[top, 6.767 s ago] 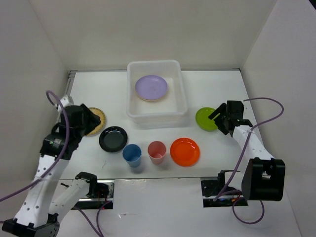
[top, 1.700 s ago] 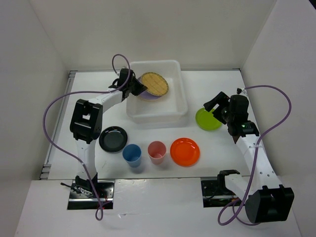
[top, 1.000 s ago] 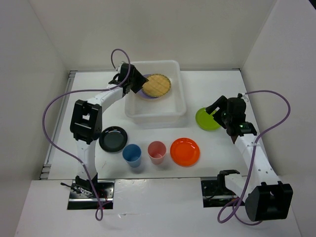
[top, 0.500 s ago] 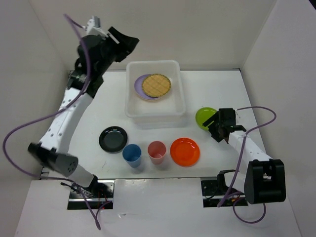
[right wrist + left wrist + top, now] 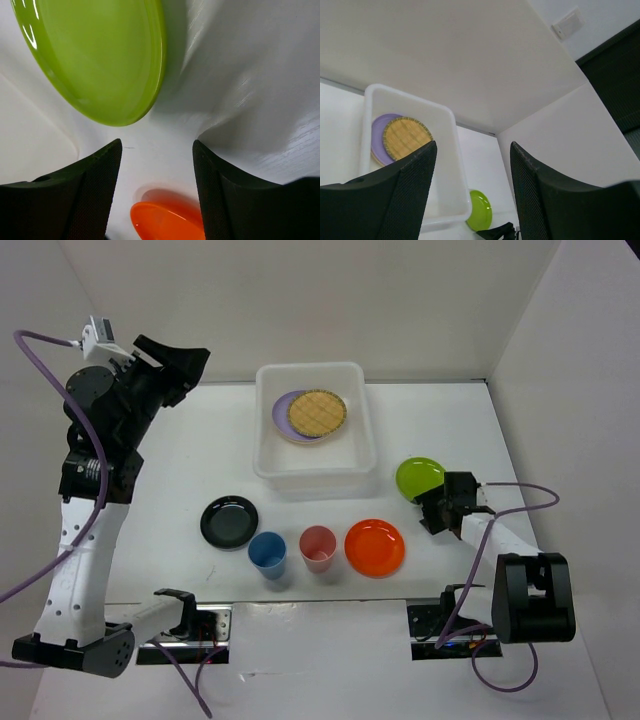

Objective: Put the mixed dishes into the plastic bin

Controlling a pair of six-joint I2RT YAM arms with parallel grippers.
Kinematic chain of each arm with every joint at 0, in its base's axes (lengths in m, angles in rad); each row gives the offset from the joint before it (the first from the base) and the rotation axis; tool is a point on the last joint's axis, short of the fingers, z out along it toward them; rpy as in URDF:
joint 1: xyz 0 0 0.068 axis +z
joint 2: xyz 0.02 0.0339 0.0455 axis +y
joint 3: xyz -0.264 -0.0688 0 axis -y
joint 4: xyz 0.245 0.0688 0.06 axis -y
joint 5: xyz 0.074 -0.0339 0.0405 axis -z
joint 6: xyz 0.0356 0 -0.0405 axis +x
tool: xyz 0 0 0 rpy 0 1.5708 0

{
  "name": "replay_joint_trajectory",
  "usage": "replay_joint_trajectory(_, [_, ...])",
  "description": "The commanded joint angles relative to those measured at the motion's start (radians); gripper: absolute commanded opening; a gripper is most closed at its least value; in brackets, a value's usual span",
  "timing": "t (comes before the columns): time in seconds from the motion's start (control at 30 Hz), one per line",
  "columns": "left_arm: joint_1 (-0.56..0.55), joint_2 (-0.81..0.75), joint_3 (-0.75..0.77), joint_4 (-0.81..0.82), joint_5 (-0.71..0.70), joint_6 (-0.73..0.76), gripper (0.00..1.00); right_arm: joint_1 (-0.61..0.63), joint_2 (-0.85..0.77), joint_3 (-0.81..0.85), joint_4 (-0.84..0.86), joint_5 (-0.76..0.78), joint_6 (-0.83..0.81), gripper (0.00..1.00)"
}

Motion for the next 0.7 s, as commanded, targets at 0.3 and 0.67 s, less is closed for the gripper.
replay_joint_trajectory(0.3, [0.111,-0.03,-0.051,0.022,0.173,0.008,0.68,-0.074,0.008,-0.015,0.097,0.038,0.142,0.64])
replay_joint_trajectory(0.67, [0.16,-0.021,-0.041,0.031,0.219,0.008,0.69,-0.183,0.169,0.031,0.164,-0.035,0.13,0.48])
